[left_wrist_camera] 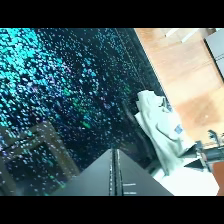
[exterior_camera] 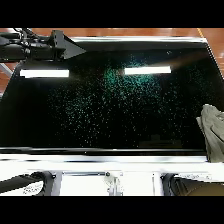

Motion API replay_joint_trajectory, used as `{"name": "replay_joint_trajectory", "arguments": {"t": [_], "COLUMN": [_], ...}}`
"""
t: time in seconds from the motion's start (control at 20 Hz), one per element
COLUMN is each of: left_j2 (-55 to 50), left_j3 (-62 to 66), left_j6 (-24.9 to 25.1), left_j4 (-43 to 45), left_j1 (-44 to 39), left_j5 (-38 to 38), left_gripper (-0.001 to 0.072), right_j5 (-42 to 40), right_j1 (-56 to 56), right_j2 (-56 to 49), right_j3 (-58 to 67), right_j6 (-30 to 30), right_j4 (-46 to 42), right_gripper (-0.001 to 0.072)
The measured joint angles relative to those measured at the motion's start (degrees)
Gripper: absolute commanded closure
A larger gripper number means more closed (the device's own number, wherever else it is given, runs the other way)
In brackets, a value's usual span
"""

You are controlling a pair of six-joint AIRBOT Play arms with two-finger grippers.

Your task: Fold the shirts.

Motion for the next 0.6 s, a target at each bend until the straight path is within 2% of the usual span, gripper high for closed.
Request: {"name": "replay_joint_trajectory", "arguments": {"t": [0.1, 0.25, 0.45, 0.6], "left_j2": [-0.1, -0.2, -0.3, -1.2], "left_j3": [0.0, 0.0, 0.0, 0.0], "left_j6": [0.8, 1.6, 2.6, 3.3], "left_j4": [2.9, 7.0, 9.3, 10.6], "left_j1": [-0.1, 0.0, 0.0, 0.0], "left_j5": [0.2, 0.4, 0.4, 0.2], "left_gripper": [0.0671, 0.0672, 0.0672, 0.0672], "right_j5": [2.2, 3.8, 2.7, 2.3], "right_j1": [-0.1, 0.0, 1.9, 9.7], "right_j2": [2.4, 6.2, 9.8, 12.5], "right_j3": [0.2, 3.1, 10.7, 15.9], "right_j6": [-0.5, -0.7, -3.0, -6.2], "right_j4": [4.0, 15.9, 44.1, 56.2], "right_gripper": [0.0642, 0.0641, 0.0663, 0.0663]}}
